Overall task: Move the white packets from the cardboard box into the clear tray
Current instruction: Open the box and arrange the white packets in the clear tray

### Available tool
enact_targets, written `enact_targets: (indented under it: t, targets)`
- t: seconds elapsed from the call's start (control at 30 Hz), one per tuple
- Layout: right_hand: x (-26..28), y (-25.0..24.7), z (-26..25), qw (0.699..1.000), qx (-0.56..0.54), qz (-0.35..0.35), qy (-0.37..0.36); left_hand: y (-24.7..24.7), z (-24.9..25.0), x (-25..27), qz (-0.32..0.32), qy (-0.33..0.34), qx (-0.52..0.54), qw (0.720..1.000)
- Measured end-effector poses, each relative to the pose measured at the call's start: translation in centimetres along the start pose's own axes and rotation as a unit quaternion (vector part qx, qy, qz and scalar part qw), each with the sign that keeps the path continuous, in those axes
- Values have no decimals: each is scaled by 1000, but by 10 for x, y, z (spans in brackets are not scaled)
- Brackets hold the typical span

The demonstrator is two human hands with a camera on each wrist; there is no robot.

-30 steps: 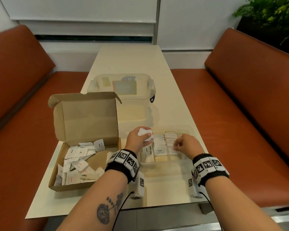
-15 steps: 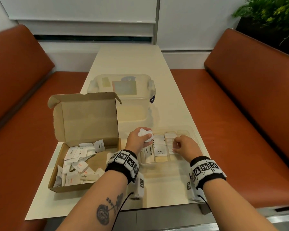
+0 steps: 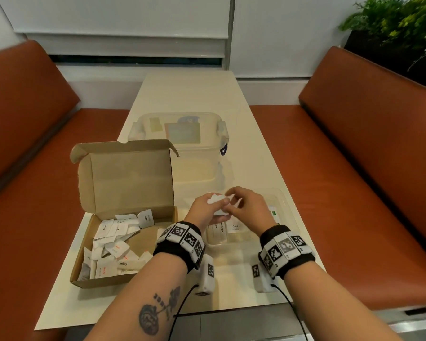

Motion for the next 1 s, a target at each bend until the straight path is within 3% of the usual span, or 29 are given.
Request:
enact_targets:
  t: [0.27,0.53,0.77,1.0]
  targets:
    - [-2,5,8,1000,12,1,16,5,-6,4,-18,-62,80,995]
    - [-1,-7,21,997,-42,32,48,5,-4,7,-30,-50,40,997]
    - [3,-23,33,961,-247,85,91,11,-9,2,-28,-35,21,999]
    - [6,-19,39,957,-250,88,121,21,-7,4,-47,4,-1,999]
Point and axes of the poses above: each hand's wrist, its own x-axis away from the middle knuckle, its own y-axis out of the palm, z = x × y, the point moved 10 cm from there along -x, towards the middle knuckle
